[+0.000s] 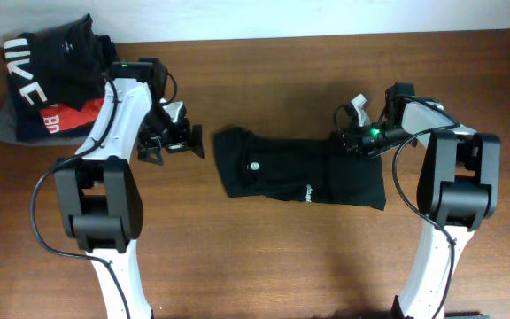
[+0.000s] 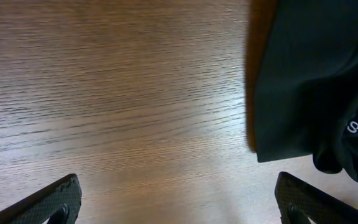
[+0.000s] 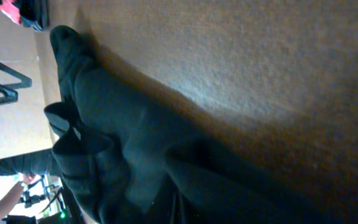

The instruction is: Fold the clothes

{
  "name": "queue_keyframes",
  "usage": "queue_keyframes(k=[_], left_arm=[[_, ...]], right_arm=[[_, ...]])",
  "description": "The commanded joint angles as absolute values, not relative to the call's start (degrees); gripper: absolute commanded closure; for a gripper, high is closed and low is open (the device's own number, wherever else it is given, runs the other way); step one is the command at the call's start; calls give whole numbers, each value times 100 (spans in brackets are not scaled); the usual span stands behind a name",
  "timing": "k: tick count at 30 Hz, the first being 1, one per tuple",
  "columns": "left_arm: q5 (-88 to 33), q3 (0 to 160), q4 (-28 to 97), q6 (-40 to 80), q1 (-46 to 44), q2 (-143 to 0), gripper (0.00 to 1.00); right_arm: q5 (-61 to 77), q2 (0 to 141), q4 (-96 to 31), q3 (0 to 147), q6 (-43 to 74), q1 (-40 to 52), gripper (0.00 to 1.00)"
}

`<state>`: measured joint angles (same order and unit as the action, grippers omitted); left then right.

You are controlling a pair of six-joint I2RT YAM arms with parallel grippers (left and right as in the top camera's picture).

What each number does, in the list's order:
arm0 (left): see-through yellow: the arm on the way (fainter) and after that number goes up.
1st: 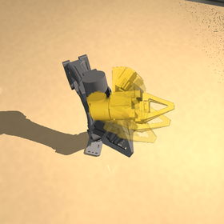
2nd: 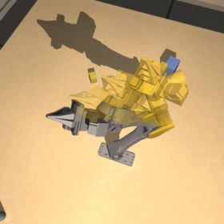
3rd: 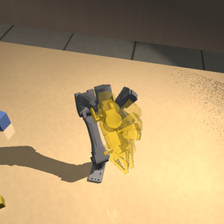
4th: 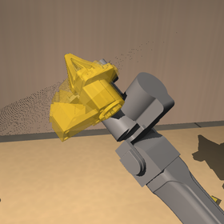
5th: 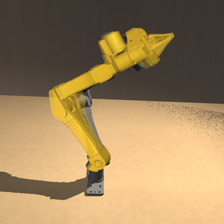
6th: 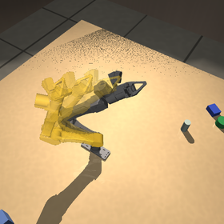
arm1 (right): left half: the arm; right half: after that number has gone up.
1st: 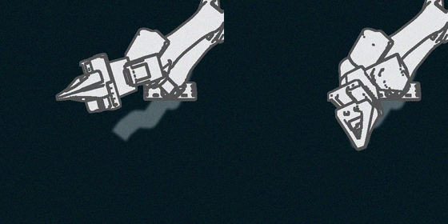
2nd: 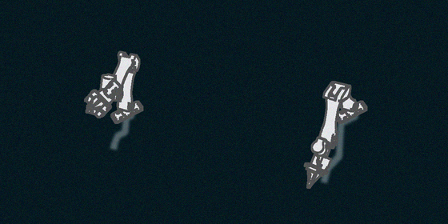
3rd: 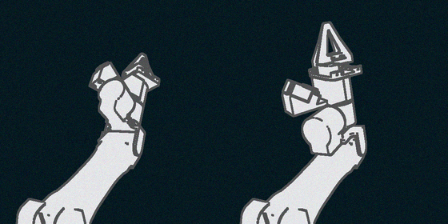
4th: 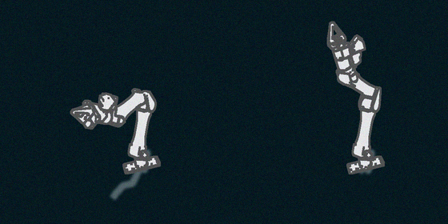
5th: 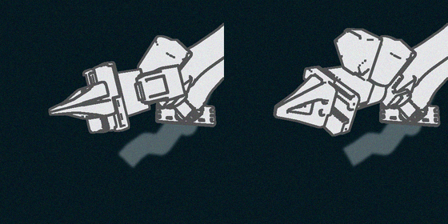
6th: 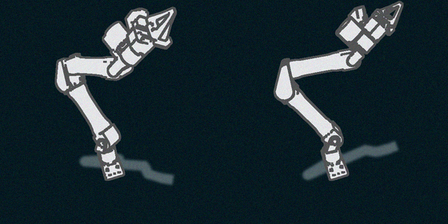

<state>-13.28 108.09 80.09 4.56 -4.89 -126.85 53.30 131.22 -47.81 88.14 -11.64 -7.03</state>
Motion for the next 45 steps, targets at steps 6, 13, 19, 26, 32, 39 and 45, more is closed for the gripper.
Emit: queue_keyframes(k=[6,13,19,26,32,39,45], left_arm=[[-1175,10787,8012,429,-613,-12567,1],[-1175,10787,8018,429,-613,-12567,1],[-1155,10781,8038,427,-613,-12567,1],[-1157,10781,8016,429,-615,-12567,1],[-1157,10757,8014,429,-615,-12567,1],[-1160,10726,8016,429,-615,-12567,1],[-1157,10582,7946,427,-613,-12567,1]], right_arm=[[5352,12888,-5280,9334,-1181,-757,95],[5378,12293,-6893,9743,-2018,-757,96],[5380,12156,-8506,9673,-3417,-851,96],[5496,12156,-8007,8525,-3472,-860,96],[5583,12158,-6488,7126,-3055,-871,95],[4888,12208,-4471,6075,-1623,-869,92],[4836,11730,-4744,6307,-1752,-871,88]])
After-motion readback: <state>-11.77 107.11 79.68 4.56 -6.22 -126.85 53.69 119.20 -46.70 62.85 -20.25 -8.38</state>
